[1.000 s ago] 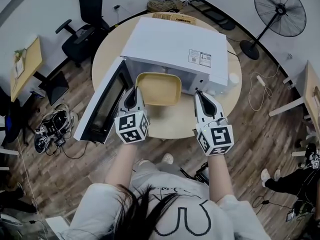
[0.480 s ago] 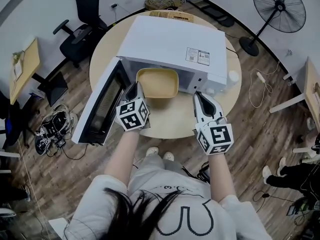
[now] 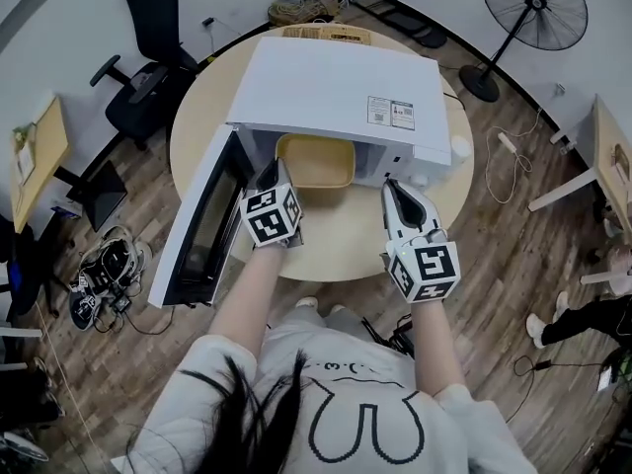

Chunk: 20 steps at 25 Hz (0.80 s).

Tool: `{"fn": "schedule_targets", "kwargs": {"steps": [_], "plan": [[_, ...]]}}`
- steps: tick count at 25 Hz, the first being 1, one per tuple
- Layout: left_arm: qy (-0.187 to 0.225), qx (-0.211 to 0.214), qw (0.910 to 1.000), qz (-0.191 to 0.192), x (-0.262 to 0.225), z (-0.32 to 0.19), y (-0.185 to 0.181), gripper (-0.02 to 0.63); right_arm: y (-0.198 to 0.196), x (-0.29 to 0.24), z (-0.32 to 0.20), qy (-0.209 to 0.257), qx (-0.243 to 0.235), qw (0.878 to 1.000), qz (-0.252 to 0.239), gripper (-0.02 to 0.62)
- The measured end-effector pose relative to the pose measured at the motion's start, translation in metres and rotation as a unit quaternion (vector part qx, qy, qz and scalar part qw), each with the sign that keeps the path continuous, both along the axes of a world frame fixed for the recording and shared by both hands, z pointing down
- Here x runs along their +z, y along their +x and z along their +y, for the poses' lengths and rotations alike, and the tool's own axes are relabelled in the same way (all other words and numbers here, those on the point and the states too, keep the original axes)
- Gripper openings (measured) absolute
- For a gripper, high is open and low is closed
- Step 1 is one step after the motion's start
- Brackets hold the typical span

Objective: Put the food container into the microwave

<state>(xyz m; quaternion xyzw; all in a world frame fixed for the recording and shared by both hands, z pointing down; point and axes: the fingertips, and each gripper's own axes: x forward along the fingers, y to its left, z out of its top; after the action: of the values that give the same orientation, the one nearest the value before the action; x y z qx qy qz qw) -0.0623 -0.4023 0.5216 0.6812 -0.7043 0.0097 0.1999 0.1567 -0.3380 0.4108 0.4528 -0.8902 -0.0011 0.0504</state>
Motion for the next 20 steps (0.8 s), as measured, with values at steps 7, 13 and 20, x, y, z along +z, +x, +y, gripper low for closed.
{"fn": "schedule_targets", "kwargs": {"steps": [7,13,20], "plan": [[0.008,0.016,0.9998,0.002,0.004,-0.019,-0.007,0.018,-0.012,0.006,-0.002,0.019,0.018,1.0,-0.001,0.031],[0.005,0.026,0.9996,0.011,0.011,-0.034,-0.008,0.018,-0.012,0.004,-0.003,0.037,0.036,0.999,0.0,0.031],[0.003,0.039,0.9991,0.014,0.022,-0.058,-0.006,0.018,-0.012,0.014,-0.006,0.049,0.053,0.997,0.002,0.031]]}}
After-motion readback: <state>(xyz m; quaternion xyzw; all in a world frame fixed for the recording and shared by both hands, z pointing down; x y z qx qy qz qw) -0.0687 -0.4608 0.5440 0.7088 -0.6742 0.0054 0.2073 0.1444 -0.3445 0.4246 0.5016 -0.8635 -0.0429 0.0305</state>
